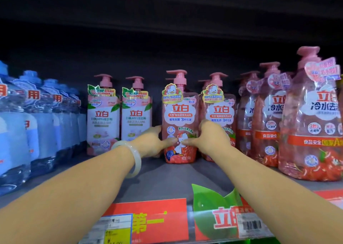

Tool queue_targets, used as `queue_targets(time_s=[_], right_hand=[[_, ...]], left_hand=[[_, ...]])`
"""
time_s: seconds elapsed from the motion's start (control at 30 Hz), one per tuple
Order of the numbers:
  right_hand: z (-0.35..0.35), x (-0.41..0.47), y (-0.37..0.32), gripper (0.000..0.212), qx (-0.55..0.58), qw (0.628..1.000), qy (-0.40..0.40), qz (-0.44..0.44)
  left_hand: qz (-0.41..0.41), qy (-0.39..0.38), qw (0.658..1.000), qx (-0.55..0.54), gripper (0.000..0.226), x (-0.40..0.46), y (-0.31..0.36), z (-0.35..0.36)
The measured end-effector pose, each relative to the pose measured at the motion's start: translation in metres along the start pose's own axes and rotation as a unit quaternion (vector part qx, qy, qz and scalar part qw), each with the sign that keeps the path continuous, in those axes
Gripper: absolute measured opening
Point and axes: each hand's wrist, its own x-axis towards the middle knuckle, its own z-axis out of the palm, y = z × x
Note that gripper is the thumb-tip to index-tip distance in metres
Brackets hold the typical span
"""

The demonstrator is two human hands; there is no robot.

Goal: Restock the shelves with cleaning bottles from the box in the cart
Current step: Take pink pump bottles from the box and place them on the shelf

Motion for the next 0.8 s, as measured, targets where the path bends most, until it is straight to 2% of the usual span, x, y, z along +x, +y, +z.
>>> queue_targets(time_s=[0.17,0.33,0.47,0.6,0.73,0.8], right_hand=[[0.005,0.004,0.006,0.050,-0.008,1.000,0.001,-0.005],[0.009,0.007,0.010,0.051,0.007,1.000,-0.013,0.001],[0.010,0.009,0.012,0.051,0.000,1.000,-0.013,0.001],[0.012,0.012,0.013,0.056,-0.007,1.000,-0.013,0.007],[0.012,0.013,0.013,0.054,-0.017,1.000,-0.018,0.005],[0.014,0.013,0.013,0.053,-0.018,1.000,-0.017,0.003]], left_hand=[[0.004,0.010,1.000,0.008,0.035,-0.004,0.006,0.004],[0.004,0.026,0.999,0.039,0.049,-0.005,0.008,0.006],[-0.003,0.028,0.999,0.039,0.052,-0.005,0.007,0.006],[0.003,0.000,1.000,0.014,0.049,-0.008,0.008,0.004],[0.003,-0.022,0.999,0.030,0.070,-0.008,0.007,0.004],[0.000,-0.020,1.000,0.023,0.072,-0.007,0.006,0.004]])
